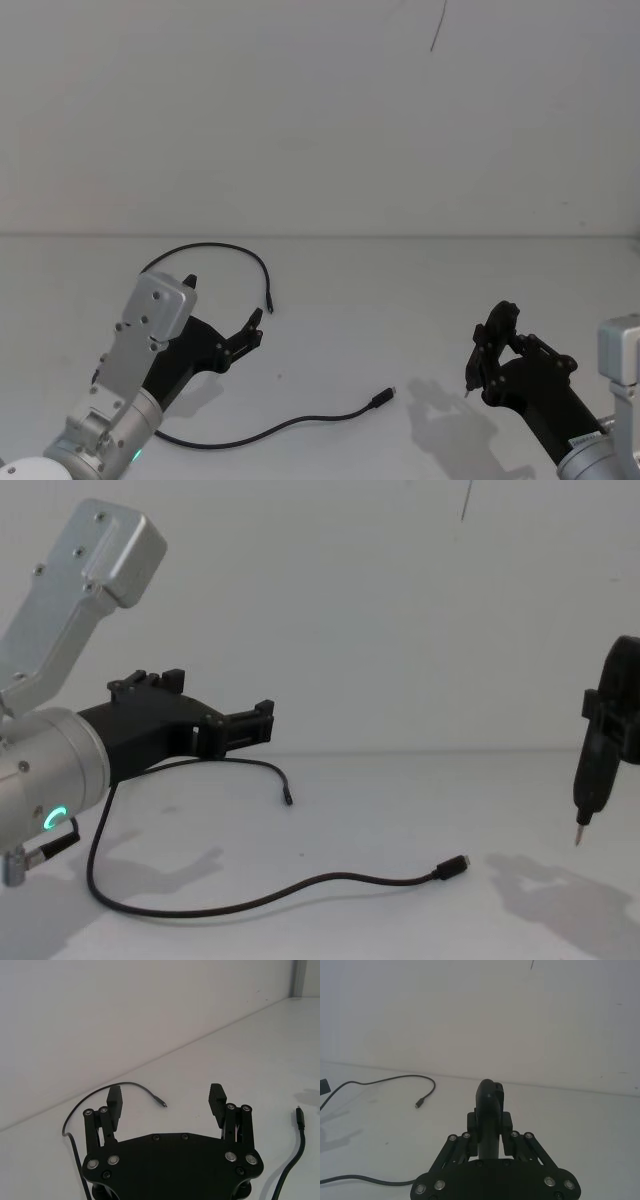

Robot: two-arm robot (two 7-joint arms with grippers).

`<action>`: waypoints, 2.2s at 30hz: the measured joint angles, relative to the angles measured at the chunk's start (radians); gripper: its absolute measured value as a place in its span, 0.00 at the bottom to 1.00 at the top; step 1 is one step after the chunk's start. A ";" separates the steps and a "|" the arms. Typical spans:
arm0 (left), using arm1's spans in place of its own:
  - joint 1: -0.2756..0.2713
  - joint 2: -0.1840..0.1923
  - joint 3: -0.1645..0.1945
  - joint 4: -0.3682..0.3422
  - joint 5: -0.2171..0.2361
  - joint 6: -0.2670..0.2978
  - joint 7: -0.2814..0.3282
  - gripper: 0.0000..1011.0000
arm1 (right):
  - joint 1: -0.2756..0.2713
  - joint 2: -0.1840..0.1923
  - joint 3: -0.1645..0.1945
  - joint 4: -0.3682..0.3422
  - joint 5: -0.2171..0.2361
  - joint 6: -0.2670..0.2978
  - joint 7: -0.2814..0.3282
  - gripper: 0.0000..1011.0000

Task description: Pick up the data cable with the one hand.

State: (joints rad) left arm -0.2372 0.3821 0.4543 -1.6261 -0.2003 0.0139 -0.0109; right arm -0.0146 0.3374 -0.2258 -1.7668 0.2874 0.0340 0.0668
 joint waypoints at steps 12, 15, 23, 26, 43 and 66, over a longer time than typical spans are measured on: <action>0.000 0.000 0.000 0.000 0.000 0.000 0.000 0.99 | 0.000 0.000 0.000 0.000 0.000 0.000 0.000 0.26; 0.000 0.000 0.000 0.000 0.000 0.000 -0.001 0.99 | 0.000 0.000 0.000 0.000 0.000 0.000 0.000 0.26; -0.017 -0.001 0.013 0.013 0.000 0.006 -0.037 0.99 | 0.000 0.000 0.000 0.000 0.000 0.000 0.000 0.26; -0.028 -0.001 0.022 0.021 -0.002 0.011 -0.062 0.99 | 0.000 0.000 0.000 0.000 0.000 0.000 0.000 0.26; -0.110 0.039 0.077 0.061 -0.052 0.107 -0.295 0.99 | 0.000 0.000 0.000 0.000 0.000 0.000 0.000 0.26; -0.356 0.062 0.195 0.249 -0.134 0.331 -0.702 0.99 | 0.000 0.000 0.000 0.000 0.000 0.000 0.000 0.26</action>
State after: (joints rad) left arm -0.5934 0.4446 0.6496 -1.3771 -0.3347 0.3445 -0.7125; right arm -0.0146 0.3375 -0.2258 -1.7667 0.2874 0.0341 0.0668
